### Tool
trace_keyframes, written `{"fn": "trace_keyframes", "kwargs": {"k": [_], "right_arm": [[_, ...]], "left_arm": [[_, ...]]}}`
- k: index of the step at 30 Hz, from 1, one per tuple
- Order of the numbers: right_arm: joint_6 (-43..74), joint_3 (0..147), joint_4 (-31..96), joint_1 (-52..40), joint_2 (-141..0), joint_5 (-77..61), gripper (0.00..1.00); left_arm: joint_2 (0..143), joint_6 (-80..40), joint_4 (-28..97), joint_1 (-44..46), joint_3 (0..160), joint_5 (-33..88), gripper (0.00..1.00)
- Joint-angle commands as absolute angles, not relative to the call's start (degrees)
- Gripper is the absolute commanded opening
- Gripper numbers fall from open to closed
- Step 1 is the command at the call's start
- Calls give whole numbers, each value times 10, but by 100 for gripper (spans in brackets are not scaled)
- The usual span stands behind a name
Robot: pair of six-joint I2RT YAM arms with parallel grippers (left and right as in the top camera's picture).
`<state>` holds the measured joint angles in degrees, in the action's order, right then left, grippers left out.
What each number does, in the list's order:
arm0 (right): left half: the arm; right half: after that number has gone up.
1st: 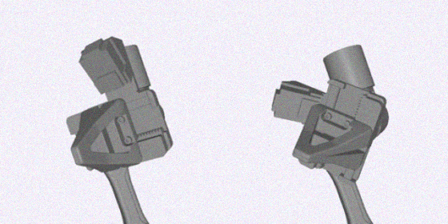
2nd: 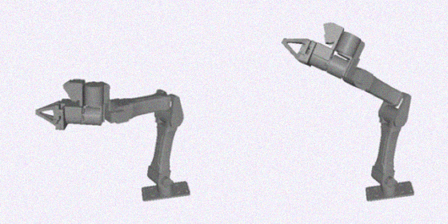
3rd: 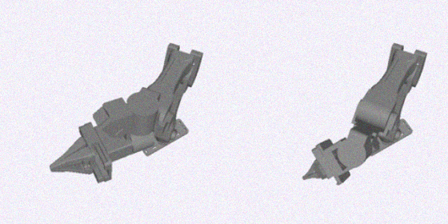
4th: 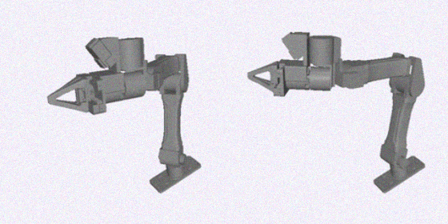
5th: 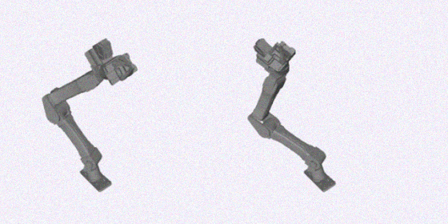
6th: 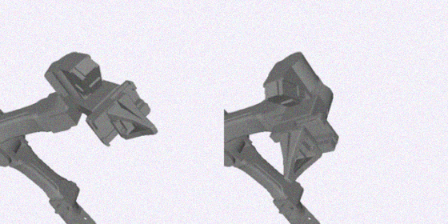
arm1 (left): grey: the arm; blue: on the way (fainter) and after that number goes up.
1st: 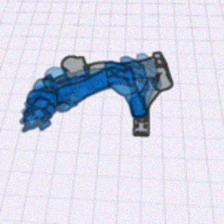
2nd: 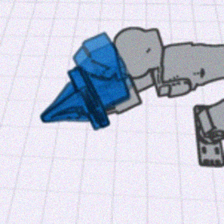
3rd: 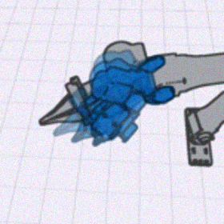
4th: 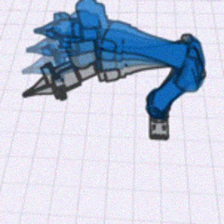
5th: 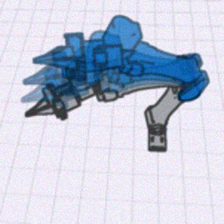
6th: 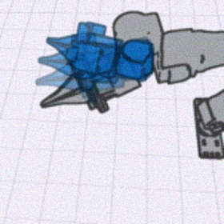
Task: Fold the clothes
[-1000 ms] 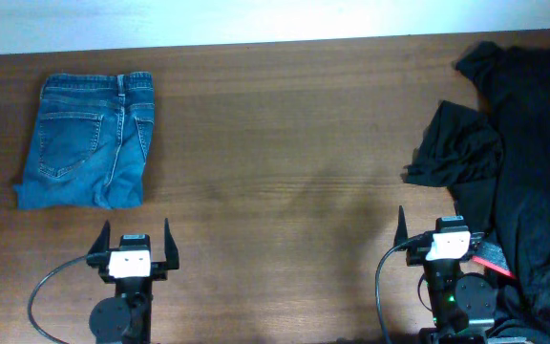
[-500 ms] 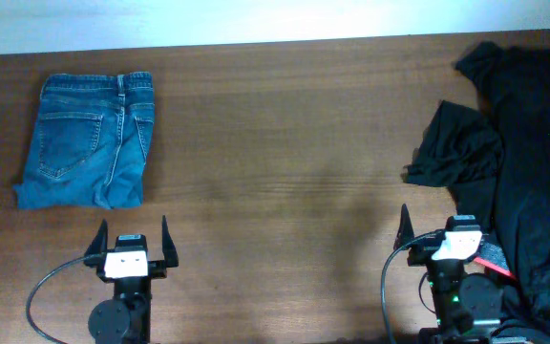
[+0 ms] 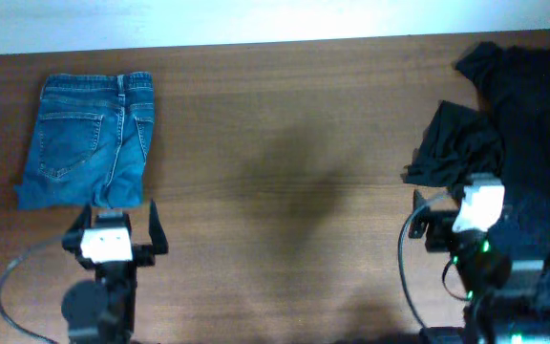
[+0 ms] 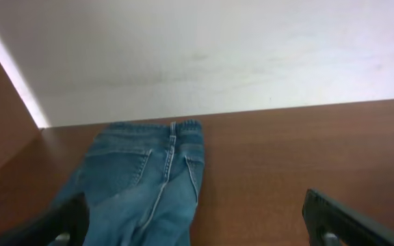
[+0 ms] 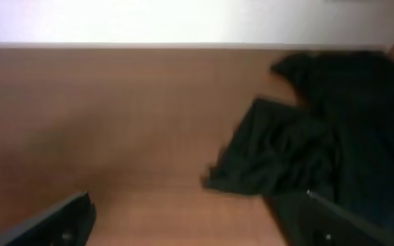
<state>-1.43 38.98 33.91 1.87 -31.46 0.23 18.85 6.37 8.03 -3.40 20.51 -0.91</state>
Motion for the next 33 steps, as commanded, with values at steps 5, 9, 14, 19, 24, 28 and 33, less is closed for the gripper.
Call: {"fn": "trace_keyframes", "kwargs": {"k": [5, 9, 14, 19, 24, 28, 33], "right_arm": [[-12, 590, 500, 16, -482, 22, 99], [81, 651, 587, 20, -532, 132, 99], [322, 653, 678, 73, -541, 175, 99], [363, 652, 724, 162, -536, 136, 99], [363, 648, 757, 284, -535, 122, 99], [327, 642, 763, 414, -547, 70, 99], [313, 635, 769, 531, -573, 35, 99]], "left_arm": [[391, 59, 152, -35, 355, 20, 99], [479, 59, 159, -35, 403, 90, 99], [512, 59, 118, -35, 407, 93, 99], [514, 59, 51, -35, 407, 92, 99], [533, 58, 15, -35, 407, 93, 99], [567, 17, 15, -35, 407, 93, 99], [594, 12, 14, -35, 407, 93, 99]]}}
